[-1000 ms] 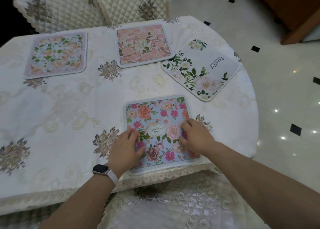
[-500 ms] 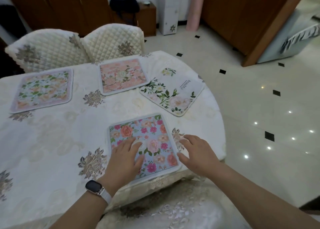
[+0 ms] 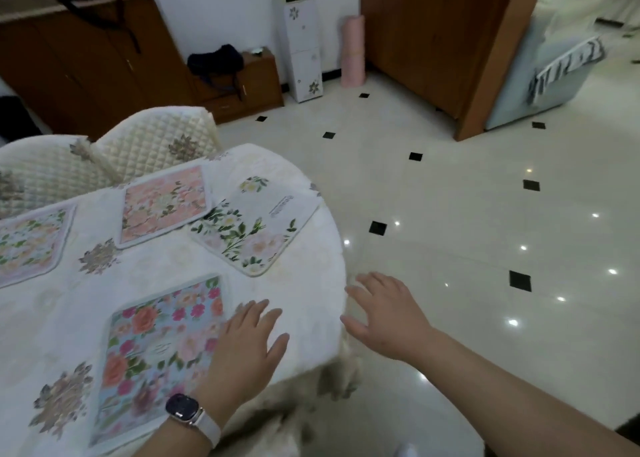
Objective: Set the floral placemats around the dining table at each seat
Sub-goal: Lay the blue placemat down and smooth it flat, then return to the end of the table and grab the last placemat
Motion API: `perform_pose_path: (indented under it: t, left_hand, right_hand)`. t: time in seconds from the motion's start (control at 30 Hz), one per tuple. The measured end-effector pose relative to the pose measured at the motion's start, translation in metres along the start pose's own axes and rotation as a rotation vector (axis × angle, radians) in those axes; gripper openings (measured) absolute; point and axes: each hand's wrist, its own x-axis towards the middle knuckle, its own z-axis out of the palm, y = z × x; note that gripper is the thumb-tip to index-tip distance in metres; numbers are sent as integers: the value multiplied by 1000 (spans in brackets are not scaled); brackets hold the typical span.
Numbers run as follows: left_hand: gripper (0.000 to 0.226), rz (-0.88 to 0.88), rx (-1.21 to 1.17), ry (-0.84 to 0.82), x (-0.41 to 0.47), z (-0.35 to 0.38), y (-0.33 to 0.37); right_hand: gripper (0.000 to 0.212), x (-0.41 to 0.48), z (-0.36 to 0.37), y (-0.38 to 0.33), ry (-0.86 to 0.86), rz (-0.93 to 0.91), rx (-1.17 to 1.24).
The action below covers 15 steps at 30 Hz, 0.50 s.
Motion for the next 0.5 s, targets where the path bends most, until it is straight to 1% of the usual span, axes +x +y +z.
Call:
perform_pose_path:
  t: [0.1, 0.17, 0.23, 0.27, 0.33, 0.4, 0.5]
  left_hand:
    - [71, 25, 13, 14, 17, -2, 53]
    - [66, 39, -3, 51, 28, -4, 79]
    - [65, 53, -7, 44, 45, -6, 95]
    - [66, 61, 10, 27, 56, -7, 99]
    - [71, 69, 58, 10, 80, -11, 101]
    - [72, 60, 69, 43, 102, -17, 100]
    - [70, 23, 62, 96, 139, -27, 94]
  right_hand:
    - [67, -16, -24, 50, -76, -20, -2]
    - [61, -25, -35, 75, -29, -14, 0]
    - [53, -28, -43, 96, 11, 36, -10]
    - [51, -28, -44, 106, 36, 54, -11]
    - [49, -22, -47, 122, 33, 78, -8]
    - [51, -11, -53, 131, 12, 95, -5]
    - [58, 25, -66, 139, -17, 64, 17]
